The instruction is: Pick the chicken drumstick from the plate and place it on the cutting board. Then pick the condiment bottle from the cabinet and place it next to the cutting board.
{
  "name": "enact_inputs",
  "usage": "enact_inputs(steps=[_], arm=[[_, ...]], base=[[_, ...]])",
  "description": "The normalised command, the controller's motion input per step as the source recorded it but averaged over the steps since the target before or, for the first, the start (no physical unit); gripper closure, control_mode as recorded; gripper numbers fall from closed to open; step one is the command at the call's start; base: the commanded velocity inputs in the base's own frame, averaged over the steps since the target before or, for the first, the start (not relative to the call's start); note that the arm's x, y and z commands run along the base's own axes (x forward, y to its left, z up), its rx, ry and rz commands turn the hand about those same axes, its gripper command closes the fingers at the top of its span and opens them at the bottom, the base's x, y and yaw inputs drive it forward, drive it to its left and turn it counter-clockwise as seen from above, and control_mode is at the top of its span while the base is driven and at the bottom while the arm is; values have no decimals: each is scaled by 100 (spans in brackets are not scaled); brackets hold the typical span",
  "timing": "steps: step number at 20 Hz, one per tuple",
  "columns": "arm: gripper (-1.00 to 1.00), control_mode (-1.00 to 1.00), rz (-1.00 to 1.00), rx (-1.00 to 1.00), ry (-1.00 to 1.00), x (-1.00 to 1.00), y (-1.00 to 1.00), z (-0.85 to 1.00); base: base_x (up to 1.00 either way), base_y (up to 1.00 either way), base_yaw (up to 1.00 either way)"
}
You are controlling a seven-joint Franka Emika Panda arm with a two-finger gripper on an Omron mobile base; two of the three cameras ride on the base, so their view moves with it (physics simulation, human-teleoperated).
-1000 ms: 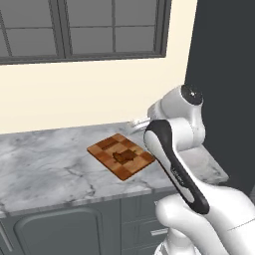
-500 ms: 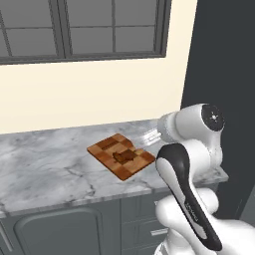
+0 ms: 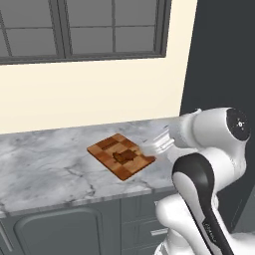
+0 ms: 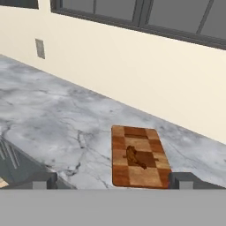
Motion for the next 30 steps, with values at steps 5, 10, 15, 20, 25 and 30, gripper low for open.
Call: enact_inputs(steps=[5,10,15,20,25,30], arm=[[-100,-100,1,-2,-8,-59,-14,15],[-100,-100,0,0,-7,-46,-11,12],[-100,-100,0,0,0,-16,0,2],[-100,-100,0,0,0,-30,-2,6],[-100,-100,0,0,0,-35,0,6],[-100,-100,0,0,0,-36,0,3]], base=[[0,0,0],[0,0,0],[0,0,0],[0,0,0],[0,0,0],[0,0,0]])
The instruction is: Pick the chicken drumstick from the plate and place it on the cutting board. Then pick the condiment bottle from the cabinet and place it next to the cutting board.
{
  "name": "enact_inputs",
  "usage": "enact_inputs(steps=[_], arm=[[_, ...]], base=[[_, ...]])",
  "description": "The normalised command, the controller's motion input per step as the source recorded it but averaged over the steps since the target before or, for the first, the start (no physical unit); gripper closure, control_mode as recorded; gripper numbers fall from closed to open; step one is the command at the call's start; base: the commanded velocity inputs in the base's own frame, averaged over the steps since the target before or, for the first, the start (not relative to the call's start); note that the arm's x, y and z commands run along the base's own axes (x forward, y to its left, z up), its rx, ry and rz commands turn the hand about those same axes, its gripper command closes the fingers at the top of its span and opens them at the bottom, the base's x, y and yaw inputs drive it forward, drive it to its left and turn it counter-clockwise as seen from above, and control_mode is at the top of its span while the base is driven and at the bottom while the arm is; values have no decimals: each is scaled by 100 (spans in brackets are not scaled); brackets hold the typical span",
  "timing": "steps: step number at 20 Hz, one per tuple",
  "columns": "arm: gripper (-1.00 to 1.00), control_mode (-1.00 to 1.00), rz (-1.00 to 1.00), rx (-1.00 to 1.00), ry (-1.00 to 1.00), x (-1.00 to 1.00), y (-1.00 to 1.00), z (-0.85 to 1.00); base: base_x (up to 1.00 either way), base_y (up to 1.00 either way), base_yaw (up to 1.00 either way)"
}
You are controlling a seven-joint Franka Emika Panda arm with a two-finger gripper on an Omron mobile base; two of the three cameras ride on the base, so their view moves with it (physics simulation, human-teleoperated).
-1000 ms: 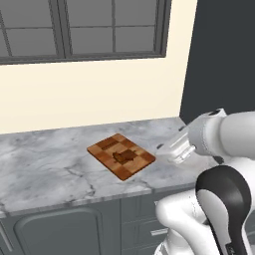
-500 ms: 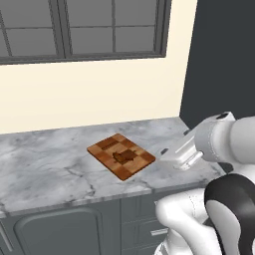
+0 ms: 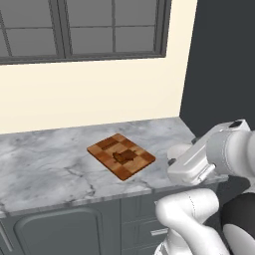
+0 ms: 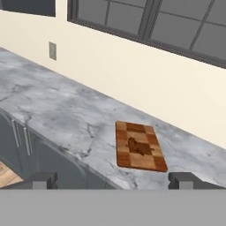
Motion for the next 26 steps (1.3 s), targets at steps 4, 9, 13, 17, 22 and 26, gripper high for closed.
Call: enact_inputs(steps=[4,9,13,17,22,26], arm=[[-100,-100,0,0,0,-20,0,1],[-100,100,0,0,0,-2,0,0],[-100,100,0,0,0,0,0,0],[-100,100,0,0,0,0,0,0],[-100,100,0,0,0,0,0,0],[-100,100,0,0,0,0,0,0]], base=[[0,0,0],[0,0,0],[0,0,0],[-8,0,0],[-38,0,0],[-52,0,0]])
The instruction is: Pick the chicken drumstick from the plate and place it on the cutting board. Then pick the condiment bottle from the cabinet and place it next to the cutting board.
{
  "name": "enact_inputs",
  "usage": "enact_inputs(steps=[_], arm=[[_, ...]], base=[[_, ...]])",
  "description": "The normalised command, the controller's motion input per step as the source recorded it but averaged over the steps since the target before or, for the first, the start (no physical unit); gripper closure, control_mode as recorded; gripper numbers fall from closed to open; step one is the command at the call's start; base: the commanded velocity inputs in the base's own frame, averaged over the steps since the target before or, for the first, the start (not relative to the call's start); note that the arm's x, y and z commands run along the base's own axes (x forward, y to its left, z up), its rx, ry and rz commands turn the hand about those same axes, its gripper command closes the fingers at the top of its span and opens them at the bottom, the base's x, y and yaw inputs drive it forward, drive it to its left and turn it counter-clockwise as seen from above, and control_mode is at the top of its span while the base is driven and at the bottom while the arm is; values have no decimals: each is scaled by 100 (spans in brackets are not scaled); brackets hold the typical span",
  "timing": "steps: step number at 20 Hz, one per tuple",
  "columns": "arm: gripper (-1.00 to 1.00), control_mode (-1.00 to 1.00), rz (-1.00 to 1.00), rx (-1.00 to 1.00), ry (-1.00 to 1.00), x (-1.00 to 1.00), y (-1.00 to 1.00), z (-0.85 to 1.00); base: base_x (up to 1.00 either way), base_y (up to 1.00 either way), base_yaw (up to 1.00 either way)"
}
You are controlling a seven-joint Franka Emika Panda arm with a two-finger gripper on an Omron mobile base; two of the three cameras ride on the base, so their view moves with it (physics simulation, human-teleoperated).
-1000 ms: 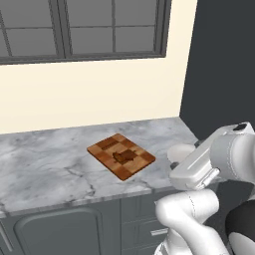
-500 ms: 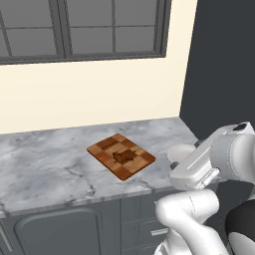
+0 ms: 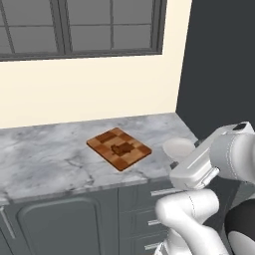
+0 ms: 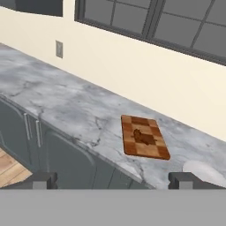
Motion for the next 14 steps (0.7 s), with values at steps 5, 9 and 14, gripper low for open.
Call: enact_inputs(steps=[5,9,14], arm=[[-100,100,0,0,0,0,0,0],[-100,100,0,0,0,0,0,0],[-100,100,0,0,0,0,0,0]], base=[[-54,-1,0],[-59,0,0],[-64,0,0]])
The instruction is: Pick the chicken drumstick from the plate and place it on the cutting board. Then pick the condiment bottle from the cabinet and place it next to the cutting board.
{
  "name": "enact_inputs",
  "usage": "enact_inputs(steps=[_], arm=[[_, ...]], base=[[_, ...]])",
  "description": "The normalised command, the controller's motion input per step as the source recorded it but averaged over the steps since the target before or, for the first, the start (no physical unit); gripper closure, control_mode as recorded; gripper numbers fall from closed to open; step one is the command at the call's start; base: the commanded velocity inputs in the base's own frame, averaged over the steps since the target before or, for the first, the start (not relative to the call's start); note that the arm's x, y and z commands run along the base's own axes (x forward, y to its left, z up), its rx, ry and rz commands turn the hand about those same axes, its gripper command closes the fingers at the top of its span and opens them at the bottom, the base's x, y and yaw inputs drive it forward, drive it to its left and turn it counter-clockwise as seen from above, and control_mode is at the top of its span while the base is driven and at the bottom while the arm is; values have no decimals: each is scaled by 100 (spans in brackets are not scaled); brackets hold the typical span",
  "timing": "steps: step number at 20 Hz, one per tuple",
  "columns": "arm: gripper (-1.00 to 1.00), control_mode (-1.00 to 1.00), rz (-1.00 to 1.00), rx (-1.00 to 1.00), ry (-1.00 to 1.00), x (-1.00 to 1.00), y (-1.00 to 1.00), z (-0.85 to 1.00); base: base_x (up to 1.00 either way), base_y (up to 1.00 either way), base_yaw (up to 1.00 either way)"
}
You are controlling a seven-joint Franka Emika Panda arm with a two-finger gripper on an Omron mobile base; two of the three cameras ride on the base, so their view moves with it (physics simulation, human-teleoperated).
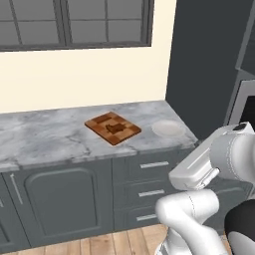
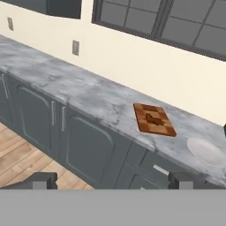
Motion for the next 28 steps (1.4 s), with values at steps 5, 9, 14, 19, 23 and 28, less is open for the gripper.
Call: enact_inputs(steps=[5,9,14,19,23,28], arm=[[-100,100,0,0,0,0,0,0],[-100,100,0,0,0,0,0,0],[-100,100,0,0,0,0,0,0],[-100,100,0,0,0,0,0,0],[-100,100,0,0,0,0,0,0],[-100,100,0,0,0,0,0,0]], base=[[-62,0,0],[-22,-6,1],[-1,-32,2],[0,-47,3],[-4,-55,3],[-14,-59,3]])
